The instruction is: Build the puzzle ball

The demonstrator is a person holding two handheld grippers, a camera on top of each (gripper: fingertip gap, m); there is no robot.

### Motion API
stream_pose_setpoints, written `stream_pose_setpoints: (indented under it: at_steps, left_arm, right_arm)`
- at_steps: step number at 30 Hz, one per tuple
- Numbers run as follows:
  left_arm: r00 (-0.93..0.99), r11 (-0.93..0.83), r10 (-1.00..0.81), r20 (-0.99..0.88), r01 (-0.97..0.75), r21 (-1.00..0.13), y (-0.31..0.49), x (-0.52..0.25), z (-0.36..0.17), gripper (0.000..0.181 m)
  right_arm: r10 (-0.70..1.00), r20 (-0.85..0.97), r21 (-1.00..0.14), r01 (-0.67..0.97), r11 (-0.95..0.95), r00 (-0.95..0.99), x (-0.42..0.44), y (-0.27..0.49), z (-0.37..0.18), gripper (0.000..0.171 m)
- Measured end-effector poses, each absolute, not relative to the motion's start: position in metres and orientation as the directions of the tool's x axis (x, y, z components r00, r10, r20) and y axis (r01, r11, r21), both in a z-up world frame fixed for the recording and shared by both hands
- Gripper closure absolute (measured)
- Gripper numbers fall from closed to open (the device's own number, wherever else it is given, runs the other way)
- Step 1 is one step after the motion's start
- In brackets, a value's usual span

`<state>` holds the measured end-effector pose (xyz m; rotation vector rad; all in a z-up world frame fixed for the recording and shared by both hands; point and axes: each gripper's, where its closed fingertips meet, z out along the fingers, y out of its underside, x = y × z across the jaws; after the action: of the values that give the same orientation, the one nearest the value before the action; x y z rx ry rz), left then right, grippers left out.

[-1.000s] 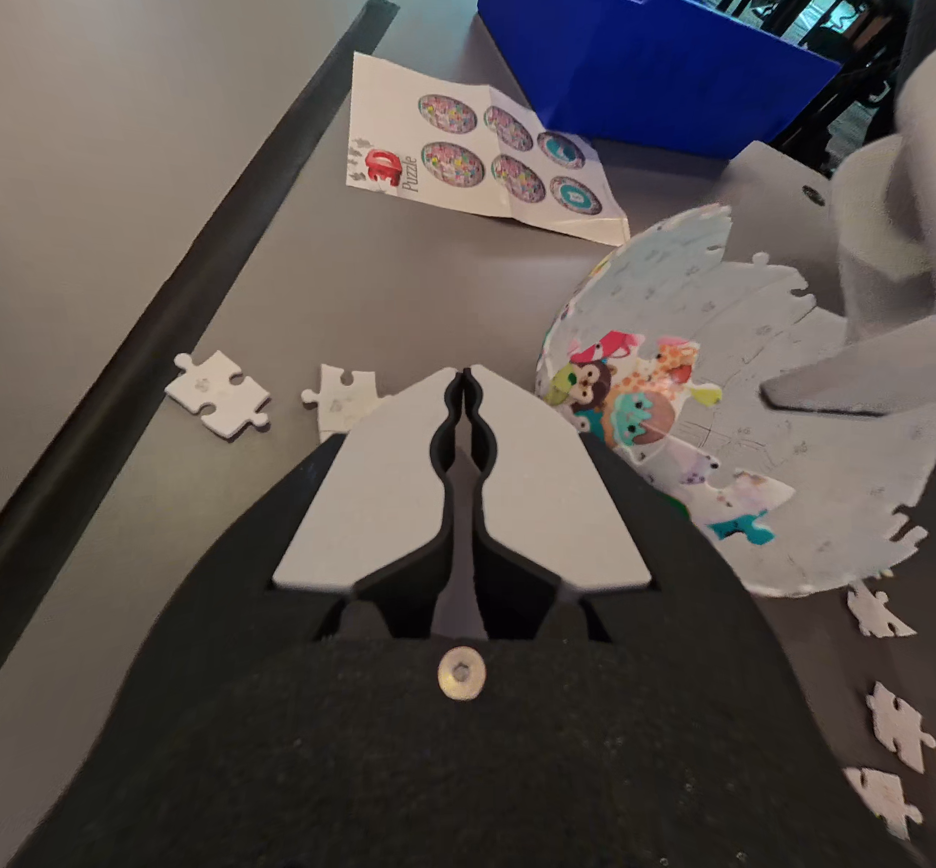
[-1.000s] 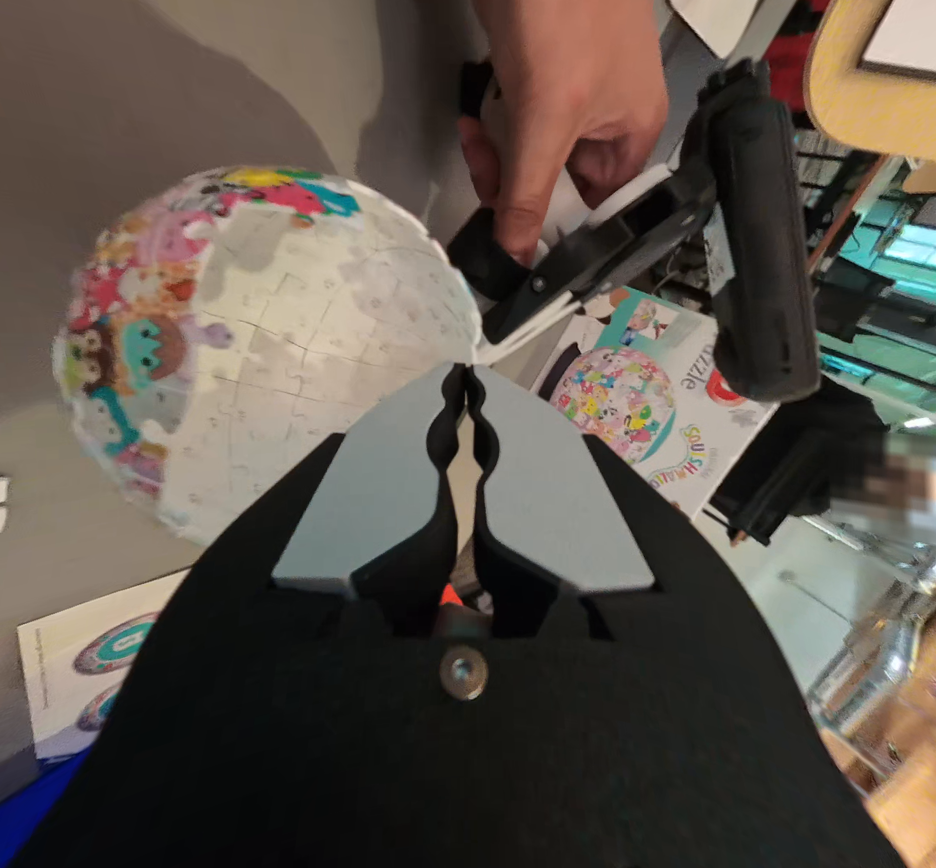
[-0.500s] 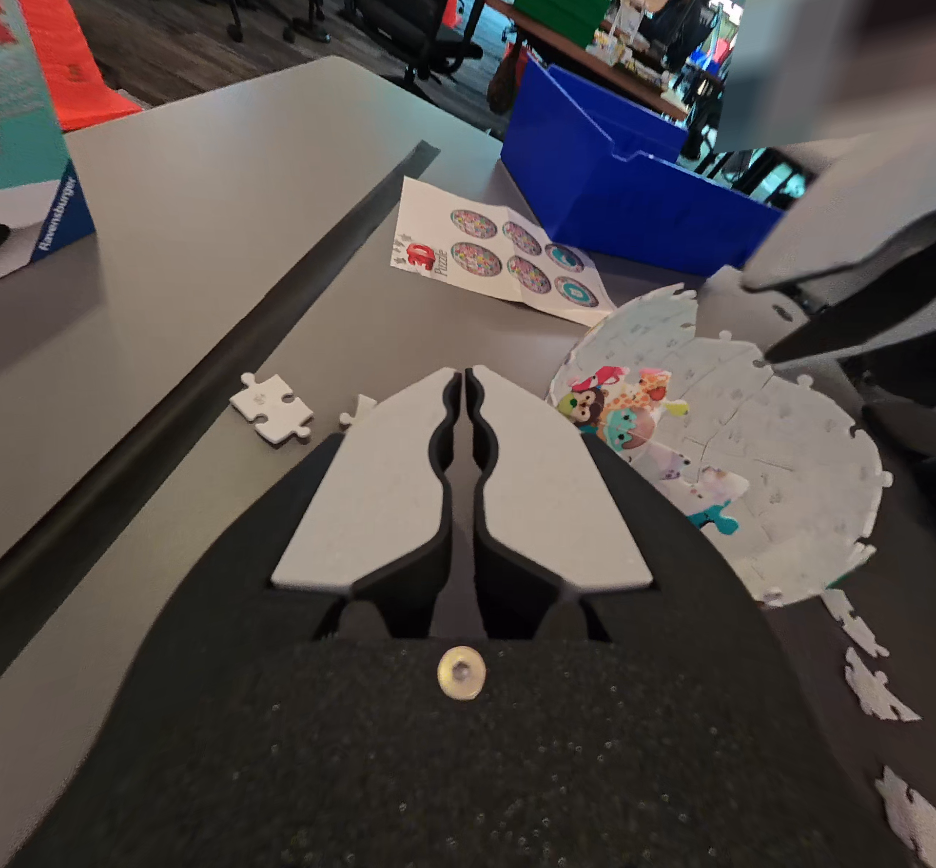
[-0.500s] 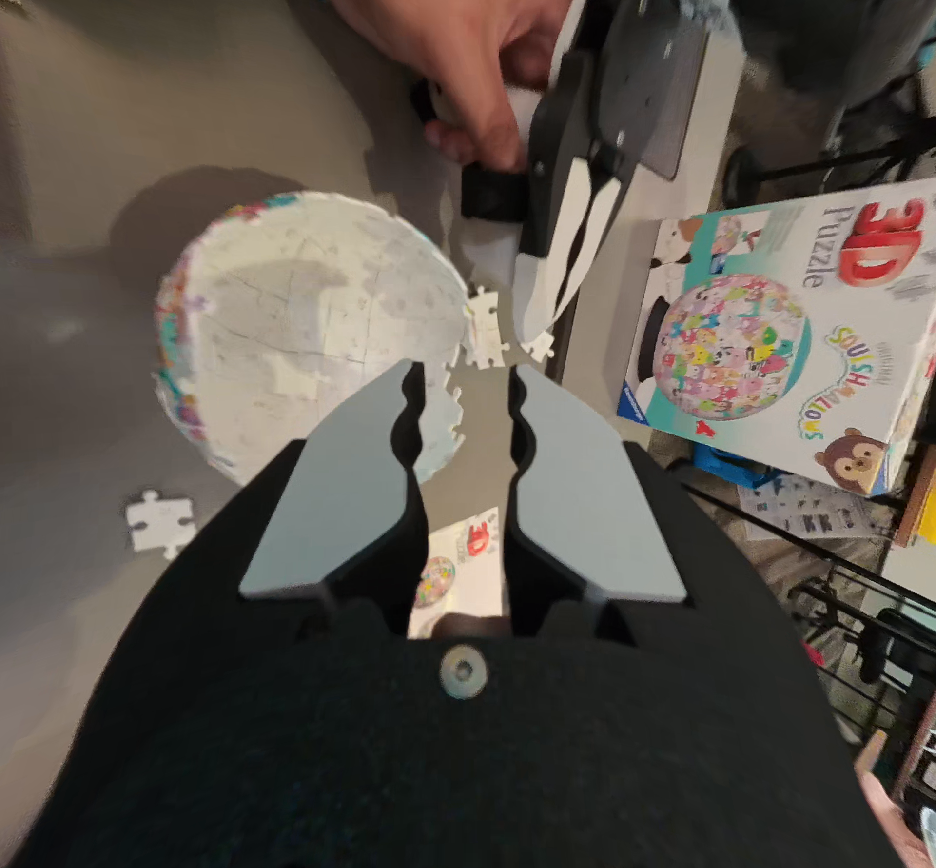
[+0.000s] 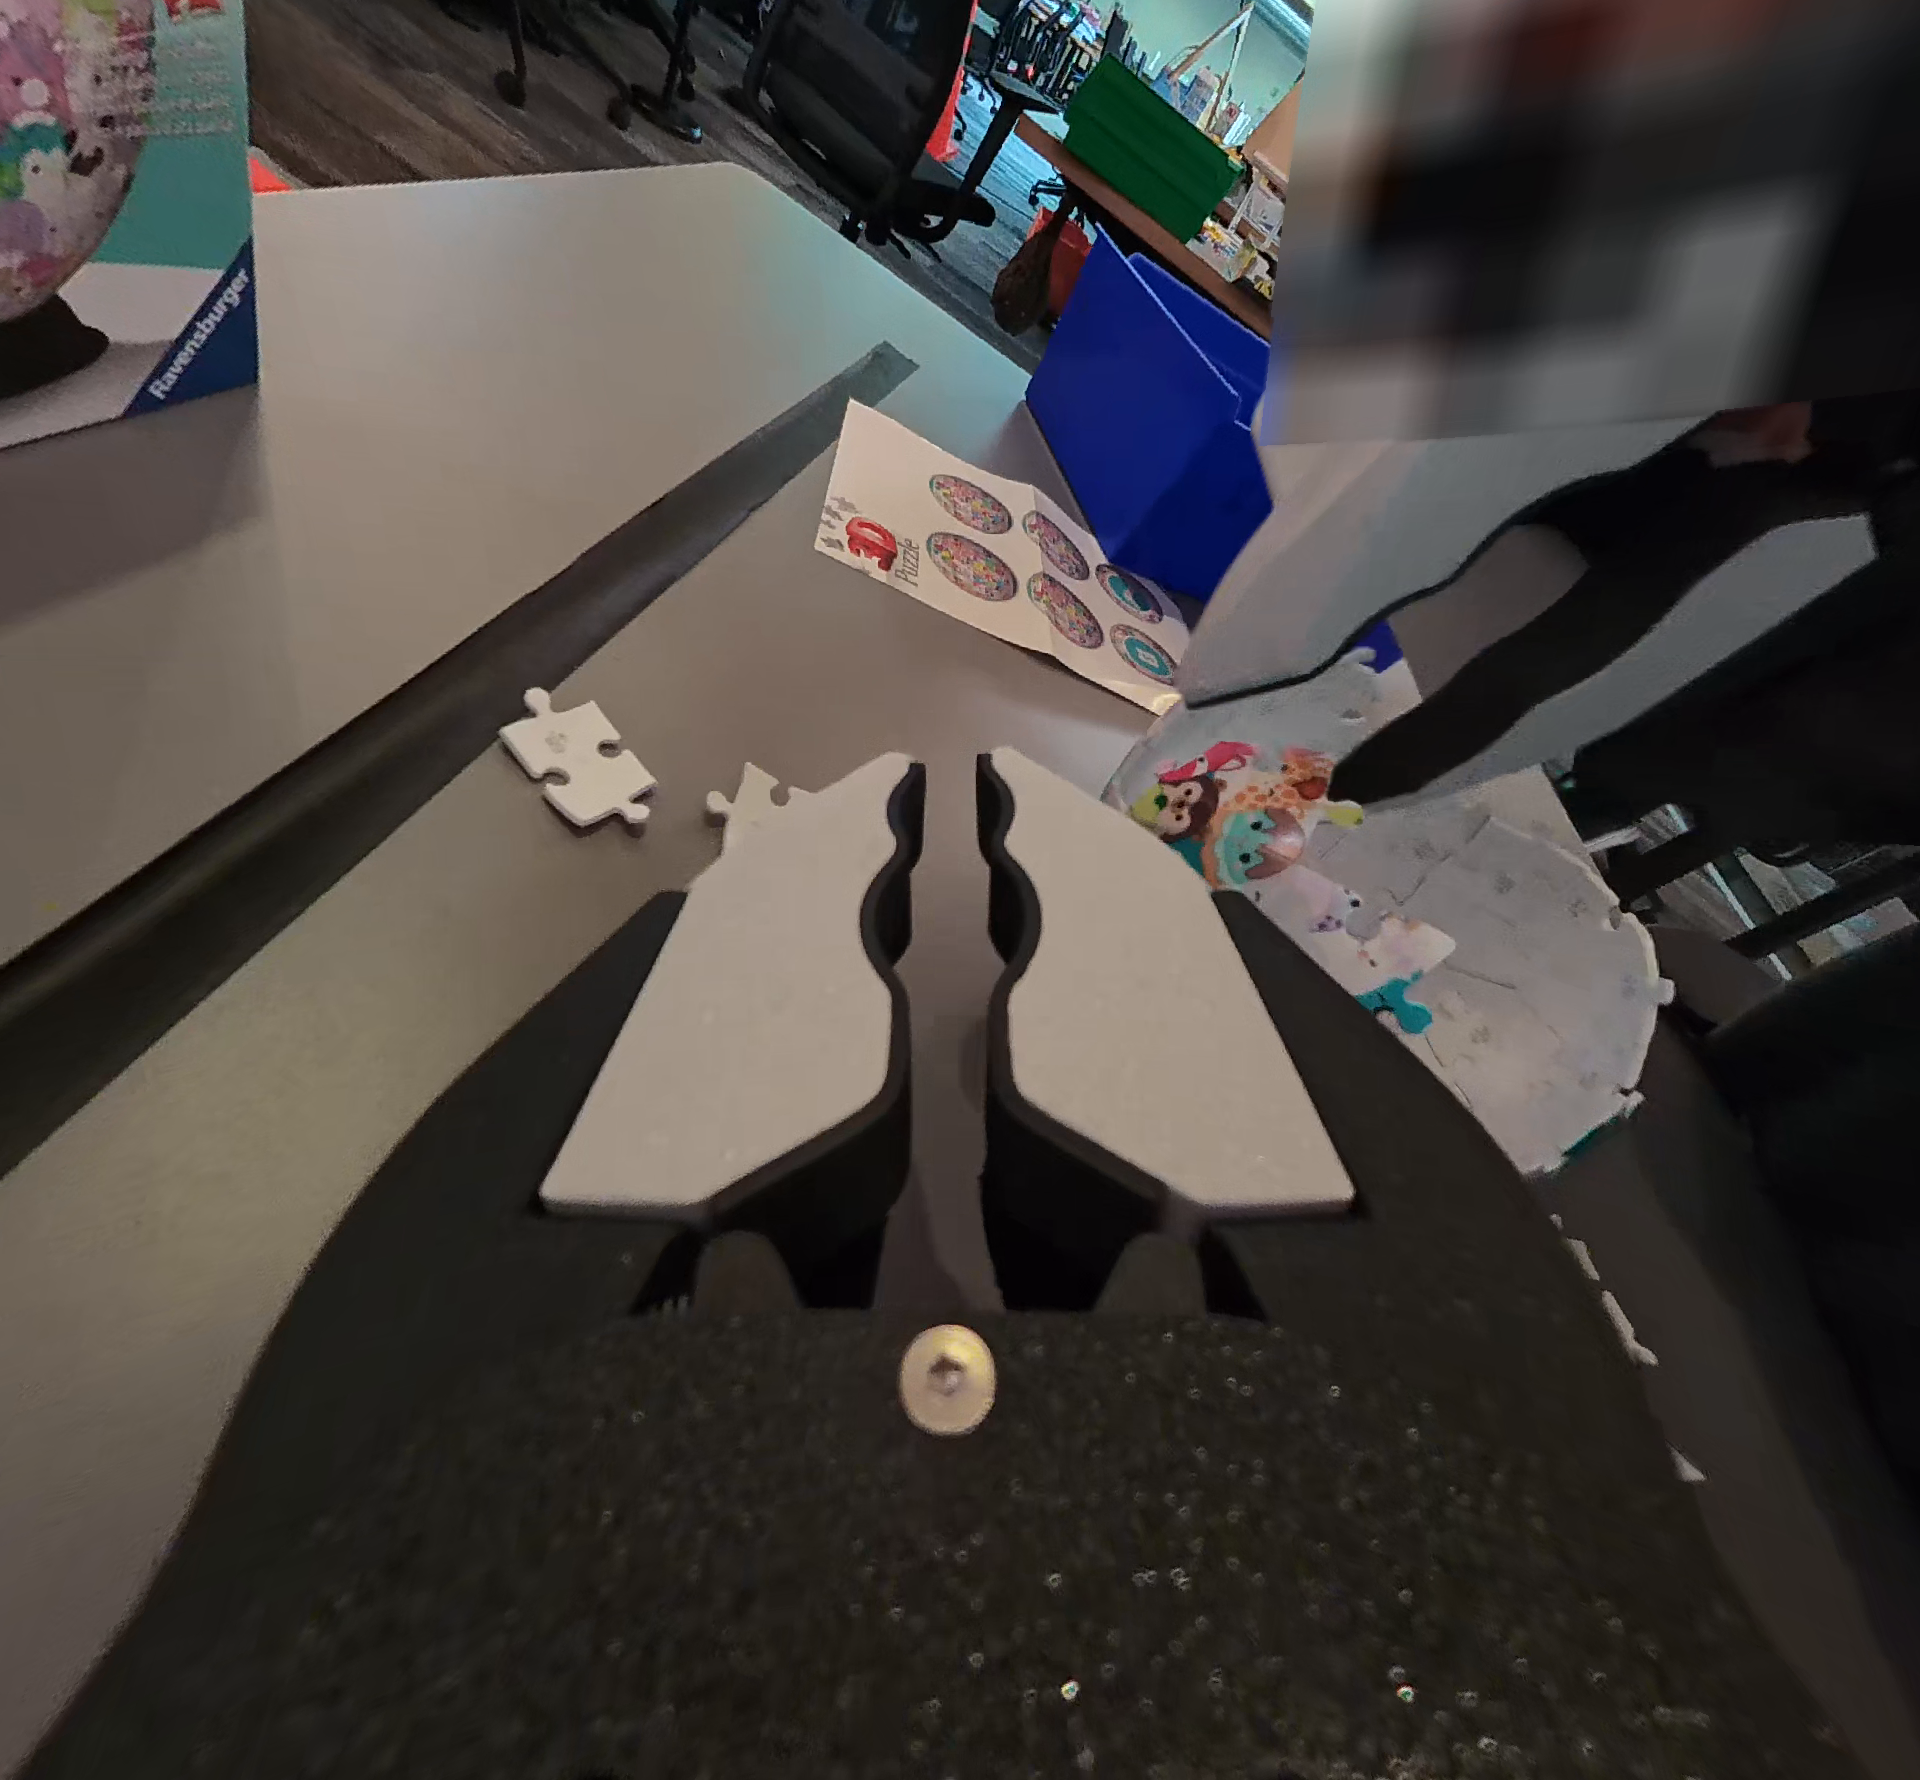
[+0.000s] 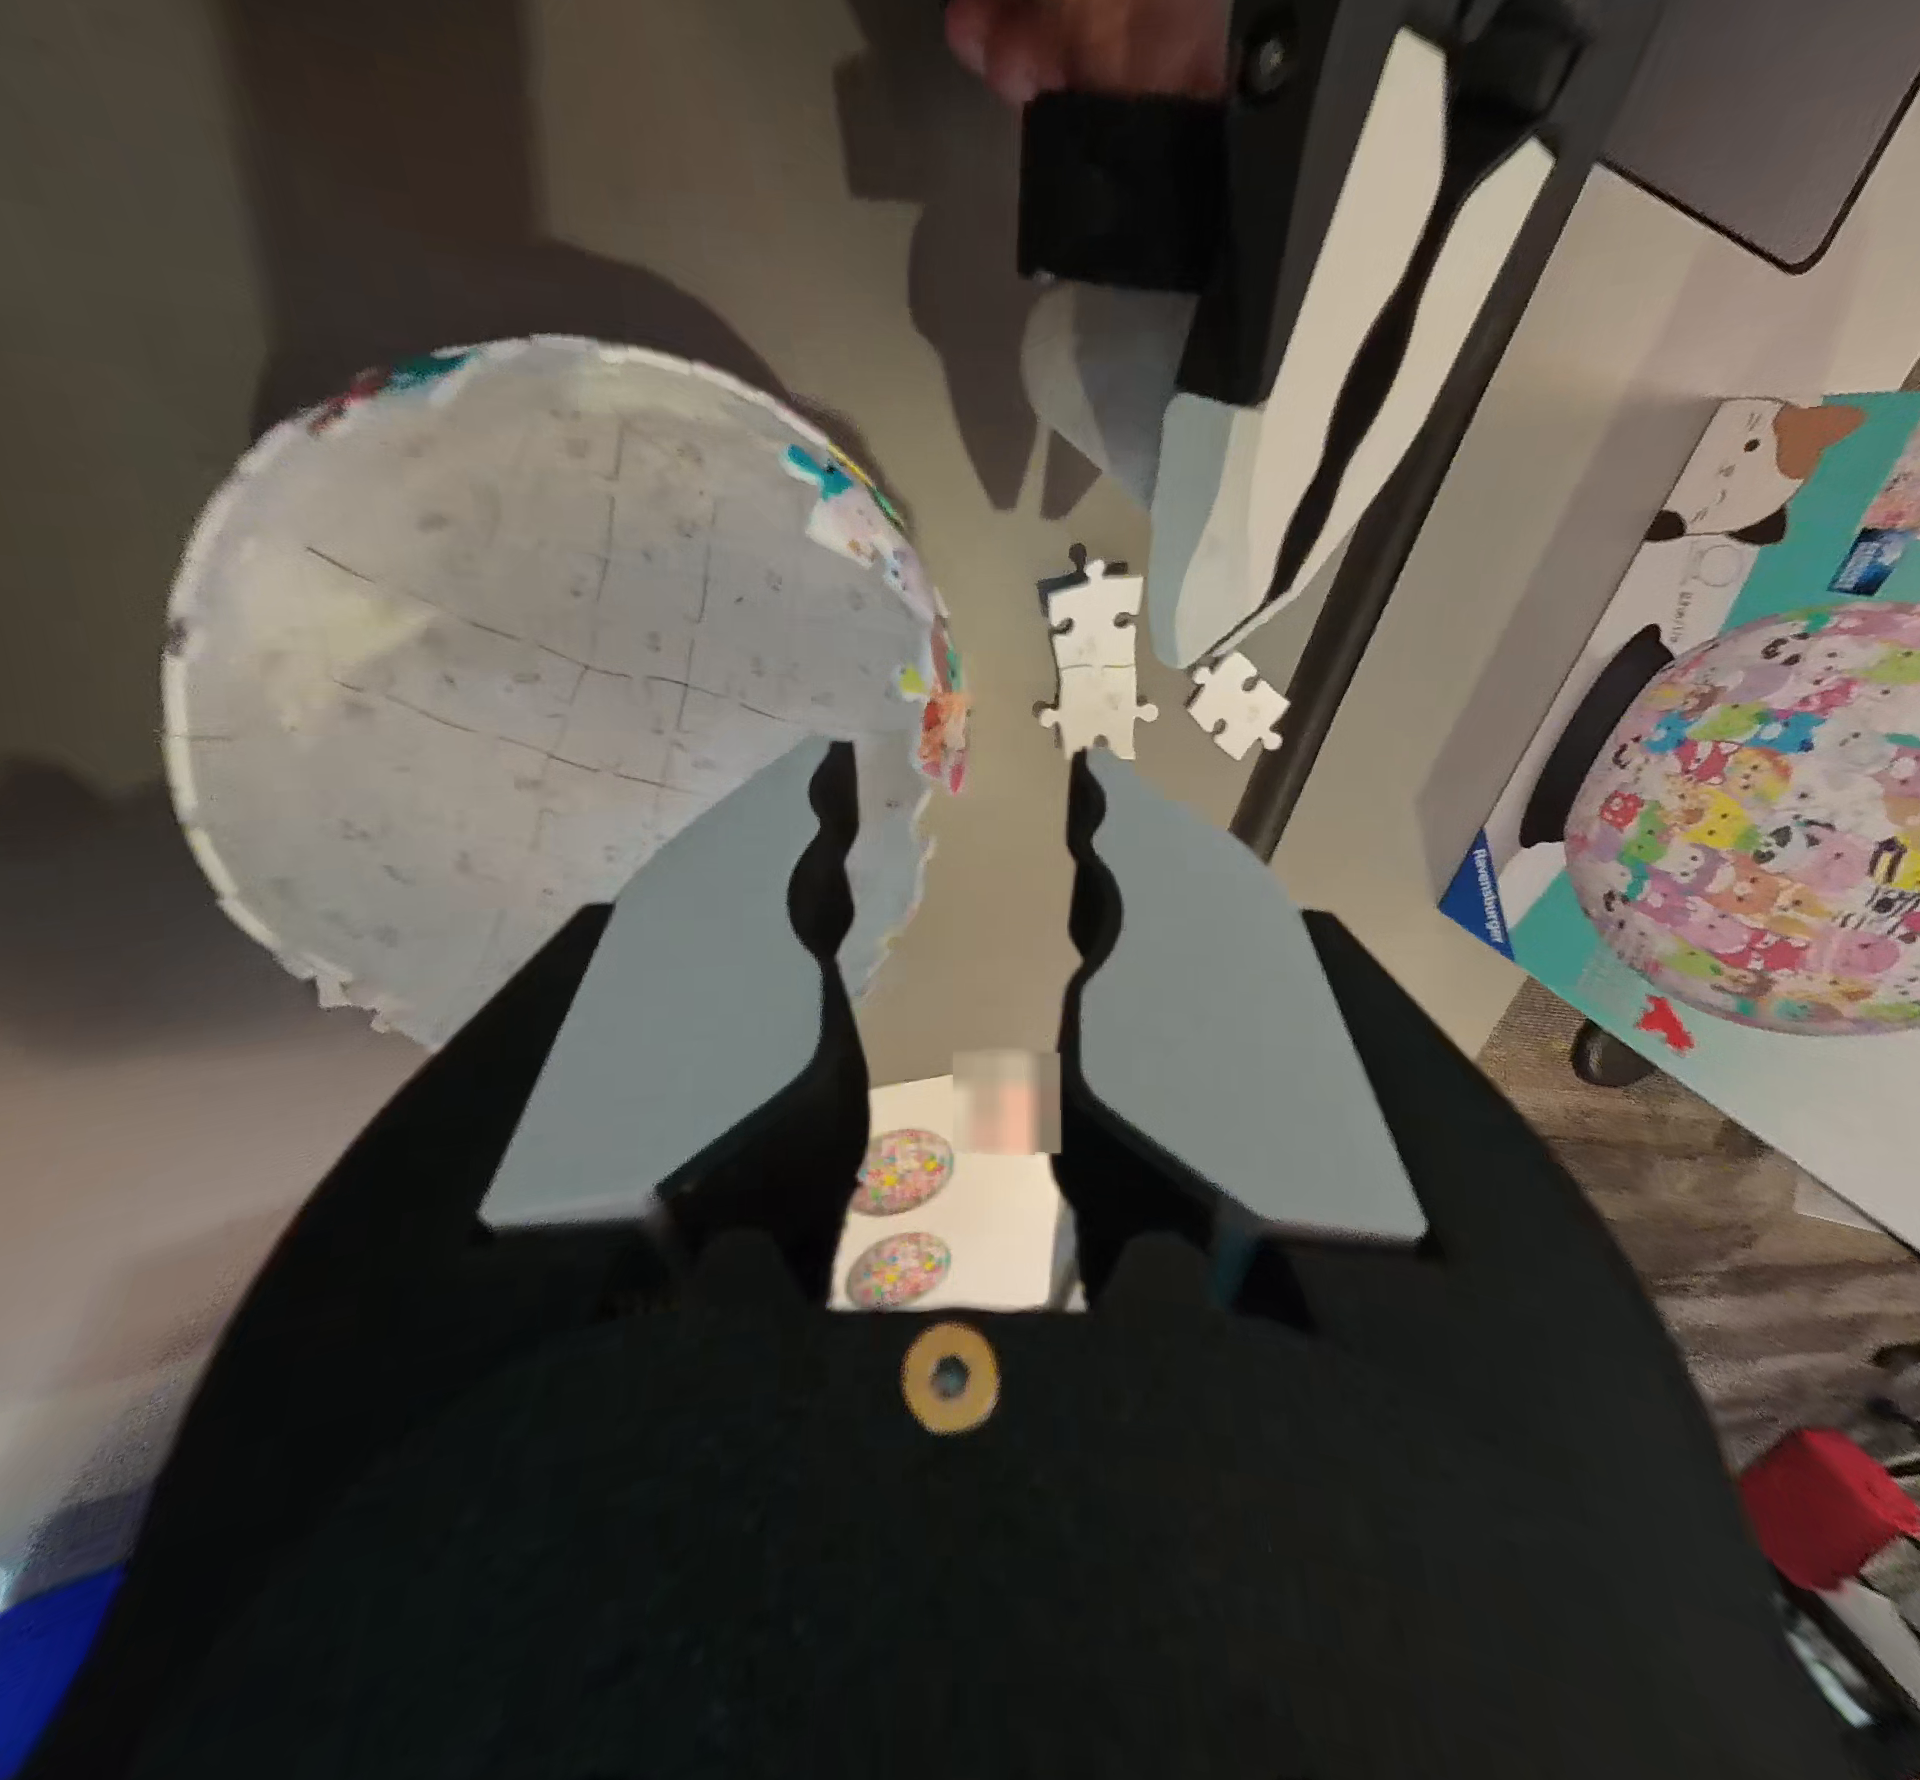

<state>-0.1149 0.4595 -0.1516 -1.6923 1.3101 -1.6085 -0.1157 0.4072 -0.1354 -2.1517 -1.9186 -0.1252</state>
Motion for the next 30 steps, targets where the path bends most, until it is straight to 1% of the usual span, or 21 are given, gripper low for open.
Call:
stream_pose_setpoints:
  at_steps: [2, 4, 5, 10, 11, 16, 19, 23, 29, 30]
  left_arm:
    - [-0.142, -0.453, -0.846, 0.514, -0.315, -0.834, 0.460, -0.116, -0.151, 0.172]
    - [-0.145, -0.470, -0.835, 0.531, -0.312, -0.826, 0.461, -0.117, -0.151, 0.171]
    - [-0.148, -0.476, -0.831, 0.536, -0.310, -0.823, 0.461, -0.117, -0.150, 0.170]
    - [-0.149, -0.485, -0.827, 0.542, -0.298, -0.822, 0.463, -0.119, -0.149, 0.170]
    - [-0.149, -0.485, -0.827, 0.543, -0.300, -0.821, 0.462, -0.119, -0.149, 0.170]
    - [-0.147, -0.479, -0.831, 0.537, -0.303, -0.824, 0.462, -0.119, -0.150, 0.170]
    - [-0.147, -0.479, -0.830, 0.538, -0.306, -0.823, 0.461, -0.118, -0.150, 0.170]
    - [-0.152, -0.482, -0.826, 0.543, -0.309, -0.820, 0.461, -0.118, -0.150, 0.170]
    - [-0.155, -0.483, -0.824, 0.546, -0.314, -0.818, 0.460, -0.118, -0.151, 0.170]
    - [-0.156, -0.483, -0.823, 0.547, -0.315, -0.817, 0.459, -0.118, -0.151, 0.170]
  right_arm:
    - [0.970, 0.220, -0.092, 0.992, -0.080, 0.099, -0.118, 0.408, -0.131, 0.135]
    - [0.986, 0.152, -0.102, 0.993, -0.058, 0.073, -0.126, 0.402, -0.126, 0.146]
    - [0.989, 0.135, -0.088, 0.995, -0.053, 0.065, -0.126, 0.402, -0.125, 0.146]
    - [0.993, 0.111, 0.017, 0.998, -0.052, 0.050, -0.114, 0.408, -0.142, 0.134]
    - [0.993, 0.105, 0.030, 0.998, -0.055, 0.052, -0.114, 0.406, -0.145, 0.134]
    - [0.984, 0.174, 0.009, 1.000, -0.027, 0.025, -0.120, 0.407, -0.150, 0.150]
    - [0.984, 0.171, -0.011, 0.999, -0.038, 0.040, -0.121, 0.409, -0.148, 0.150]
    - [0.988, 0.154, 0.019, 1.000, -0.007, 0.004, -0.118, 0.408, -0.153, 0.155]
    - [0.990, 0.139, 0.004, 1.000, -0.009, 0.009, -0.118, 0.407, -0.152, 0.160]
    - [0.989, 0.149, 0.007, 1.000, -0.005, 0.004, -0.117, 0.408, -0.152, 0.165]
